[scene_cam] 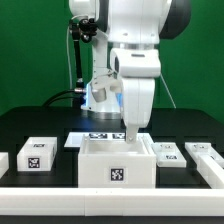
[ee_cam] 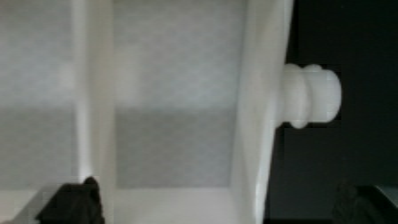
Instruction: Assemble cabinet
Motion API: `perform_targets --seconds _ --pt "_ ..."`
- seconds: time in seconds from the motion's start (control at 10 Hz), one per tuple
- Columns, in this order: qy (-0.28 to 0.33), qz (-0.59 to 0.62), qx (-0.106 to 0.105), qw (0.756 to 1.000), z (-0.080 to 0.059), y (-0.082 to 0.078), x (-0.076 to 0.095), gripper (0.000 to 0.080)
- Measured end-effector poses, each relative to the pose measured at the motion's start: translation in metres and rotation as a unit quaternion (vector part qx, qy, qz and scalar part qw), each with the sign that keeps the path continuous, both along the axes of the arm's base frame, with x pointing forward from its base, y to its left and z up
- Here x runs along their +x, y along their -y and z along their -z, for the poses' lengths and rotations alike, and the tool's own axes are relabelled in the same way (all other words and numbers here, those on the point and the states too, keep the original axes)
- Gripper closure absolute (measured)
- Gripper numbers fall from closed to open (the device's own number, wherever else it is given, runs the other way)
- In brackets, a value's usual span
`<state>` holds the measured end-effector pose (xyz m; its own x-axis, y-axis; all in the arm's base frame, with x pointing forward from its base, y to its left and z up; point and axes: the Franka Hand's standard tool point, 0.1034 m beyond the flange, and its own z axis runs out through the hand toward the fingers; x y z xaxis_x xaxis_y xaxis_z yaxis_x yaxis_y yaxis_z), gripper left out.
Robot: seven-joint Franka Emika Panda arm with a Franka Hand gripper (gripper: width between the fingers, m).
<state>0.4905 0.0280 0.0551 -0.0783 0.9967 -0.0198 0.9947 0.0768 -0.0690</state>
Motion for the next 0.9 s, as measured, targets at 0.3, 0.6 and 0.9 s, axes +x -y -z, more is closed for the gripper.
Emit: perform_targets --seconds 0.3,0.6,0.9 --pt "-0.004 0.005 0.004 1.000 0.017 0.002 -0.016 0.0150" --pt "-0.011 0.009 0.006 1.000 0.031 0.000 -0.021 0.0150" --pt "-0.012 0.015 0.006 1.000 0.033 0.000 -0.021 0.0331"
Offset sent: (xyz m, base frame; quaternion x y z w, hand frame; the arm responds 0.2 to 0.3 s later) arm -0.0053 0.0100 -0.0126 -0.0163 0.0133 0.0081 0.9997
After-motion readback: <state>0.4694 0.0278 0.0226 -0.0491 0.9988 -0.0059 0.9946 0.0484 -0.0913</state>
